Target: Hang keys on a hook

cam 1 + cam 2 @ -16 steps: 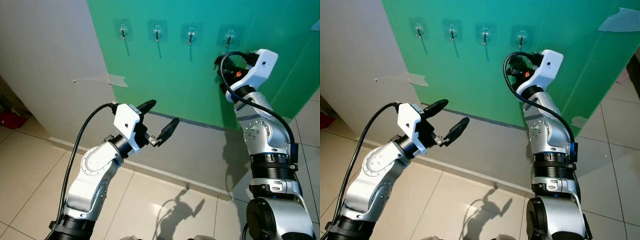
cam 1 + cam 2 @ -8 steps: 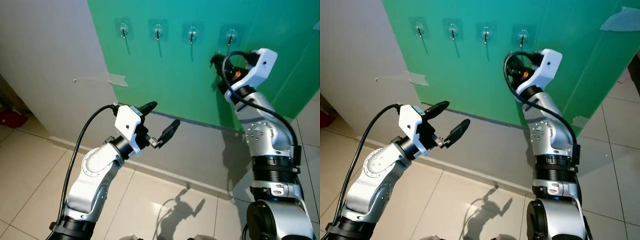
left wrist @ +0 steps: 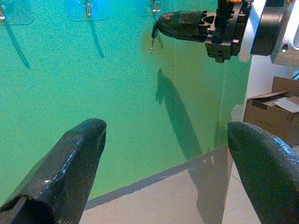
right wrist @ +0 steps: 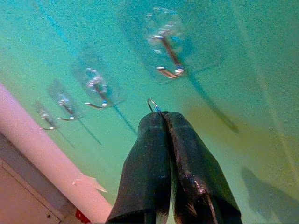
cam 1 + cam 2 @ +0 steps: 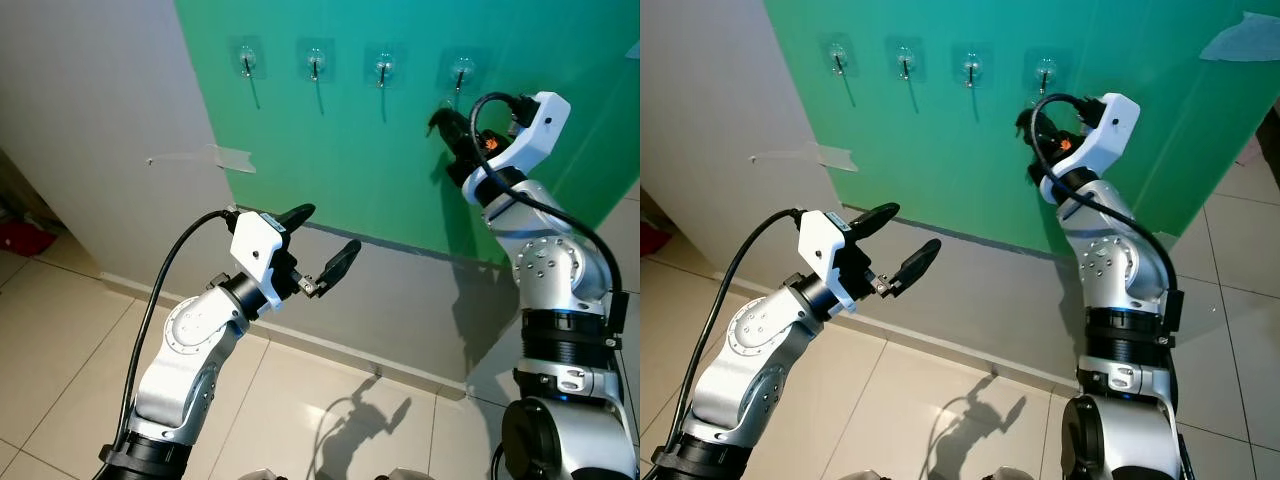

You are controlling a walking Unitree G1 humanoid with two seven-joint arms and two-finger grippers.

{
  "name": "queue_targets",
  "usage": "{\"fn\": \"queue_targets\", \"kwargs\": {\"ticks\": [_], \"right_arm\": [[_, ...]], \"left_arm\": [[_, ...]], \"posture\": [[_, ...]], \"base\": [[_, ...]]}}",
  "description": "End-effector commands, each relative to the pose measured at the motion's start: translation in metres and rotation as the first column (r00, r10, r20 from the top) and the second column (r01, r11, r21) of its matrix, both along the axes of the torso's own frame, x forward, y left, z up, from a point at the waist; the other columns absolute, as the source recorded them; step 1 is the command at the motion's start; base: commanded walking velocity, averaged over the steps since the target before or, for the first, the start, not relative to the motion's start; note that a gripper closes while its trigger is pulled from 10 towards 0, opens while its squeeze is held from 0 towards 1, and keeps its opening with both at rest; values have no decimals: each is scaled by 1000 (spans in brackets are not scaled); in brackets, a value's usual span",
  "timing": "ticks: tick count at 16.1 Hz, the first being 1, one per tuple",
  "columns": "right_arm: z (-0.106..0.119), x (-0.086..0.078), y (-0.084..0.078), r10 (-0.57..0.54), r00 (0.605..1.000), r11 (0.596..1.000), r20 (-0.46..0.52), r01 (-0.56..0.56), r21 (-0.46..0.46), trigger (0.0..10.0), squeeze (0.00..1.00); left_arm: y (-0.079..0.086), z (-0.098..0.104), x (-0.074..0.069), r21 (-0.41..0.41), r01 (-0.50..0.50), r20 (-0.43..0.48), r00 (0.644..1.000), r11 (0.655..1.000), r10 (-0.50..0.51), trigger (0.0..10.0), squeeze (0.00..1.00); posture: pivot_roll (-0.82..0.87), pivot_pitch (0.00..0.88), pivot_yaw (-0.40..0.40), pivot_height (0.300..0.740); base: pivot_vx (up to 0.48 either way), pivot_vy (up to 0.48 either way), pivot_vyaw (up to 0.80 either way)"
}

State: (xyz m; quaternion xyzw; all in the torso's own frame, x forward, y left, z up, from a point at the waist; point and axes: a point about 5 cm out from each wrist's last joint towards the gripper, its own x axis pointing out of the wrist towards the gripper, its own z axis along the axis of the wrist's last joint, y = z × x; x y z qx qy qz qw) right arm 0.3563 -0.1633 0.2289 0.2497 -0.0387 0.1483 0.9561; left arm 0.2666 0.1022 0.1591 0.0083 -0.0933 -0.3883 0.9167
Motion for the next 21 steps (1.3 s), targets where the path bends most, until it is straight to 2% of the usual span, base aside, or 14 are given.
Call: {"fn": "queue_targets", "kwargs": {"ticks": [1, 6, 10, 16, 21], "right_arm": [[8, 2, 1, 4, 1000, 1000, 3, -4, 9, 10000, 0], [22, 4, 2, 8, 1000, 997, 23, -10, 72, 10000, 0], [24, 6, 1, -11, 1000, 995, 16, 10, 103, 10000, 0], [14, 17, -9, -76, 990, 980, -123, 97, 176, 10000, 0], [13, 18, -13, -71, 987, 964, -142, 105, 243, 10000, 0]], "left_arm": [[-2, 2, -3, 10, 16, 13, 1000, 1000, -16, 10000, 0], [-3, 2, -4, 8, 18, 11, 1000, 1000, -18, 10000, 0], [-2, 2, -4, 7, 15, 12, 1000, 1000, -15, 10000, 0], [-2, 1, -4, 7, 13, 9, 1000, 1000, -13, 10000, 0], [-2, 1, -4, 8, 13, 8, 1000, 1000, -13, 10000, 0]], "posture": [[-124, 28, 51, 740], [-123, 29, 46, 740], [-124, 30, 45, 740], [-121, 34, 43, 740], [-122, 36, 44, 740]], "base": [[0, 0, 0], [0, 0, 0], [0, 0, 0], [0, 0, 0], [0, 0, 0]]}}
